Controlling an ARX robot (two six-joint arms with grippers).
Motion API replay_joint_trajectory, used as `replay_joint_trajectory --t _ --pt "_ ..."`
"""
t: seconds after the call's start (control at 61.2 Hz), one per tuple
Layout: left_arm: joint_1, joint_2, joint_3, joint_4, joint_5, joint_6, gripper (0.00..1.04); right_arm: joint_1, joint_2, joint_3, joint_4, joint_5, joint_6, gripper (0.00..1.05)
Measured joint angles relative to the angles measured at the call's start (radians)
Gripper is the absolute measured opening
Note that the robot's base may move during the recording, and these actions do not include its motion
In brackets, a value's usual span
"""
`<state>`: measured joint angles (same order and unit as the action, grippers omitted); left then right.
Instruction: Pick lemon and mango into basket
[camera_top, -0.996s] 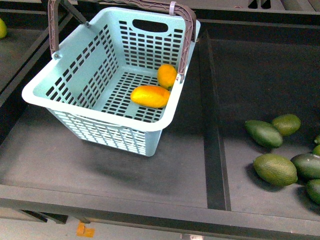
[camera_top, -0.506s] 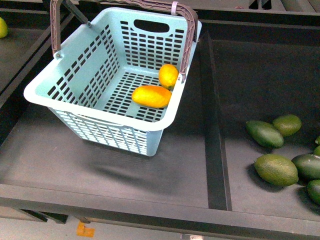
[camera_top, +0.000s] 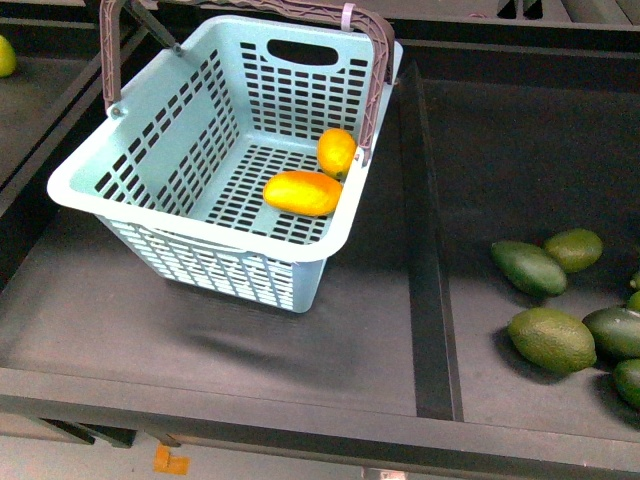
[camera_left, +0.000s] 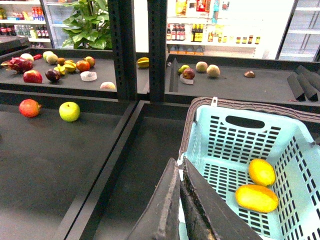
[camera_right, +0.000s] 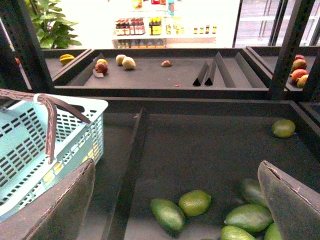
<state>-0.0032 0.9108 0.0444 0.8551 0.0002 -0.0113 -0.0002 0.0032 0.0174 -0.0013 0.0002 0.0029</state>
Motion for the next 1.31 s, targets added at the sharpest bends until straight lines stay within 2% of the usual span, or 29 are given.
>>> replay_joint_trajectory --t 0.62,1.225,1.306 --pt "0.000 -0.492 -0.029 -0.439 0.000 0.000 0.03 0.000 0.000 0.000 0.000 0.000 0.000 0.96" --pt "0.000 -0.739 -0.029 -0.683 0.000 0.000 0.03 0.000 0.000 0.000 0.000 0.000 0.000 0.96" --pt "0.000 -0.858 -0.029 -0.833 0.000 0.000 0.03 0.000 0.000 0.000 0.000 0.000 0.000 0.96"
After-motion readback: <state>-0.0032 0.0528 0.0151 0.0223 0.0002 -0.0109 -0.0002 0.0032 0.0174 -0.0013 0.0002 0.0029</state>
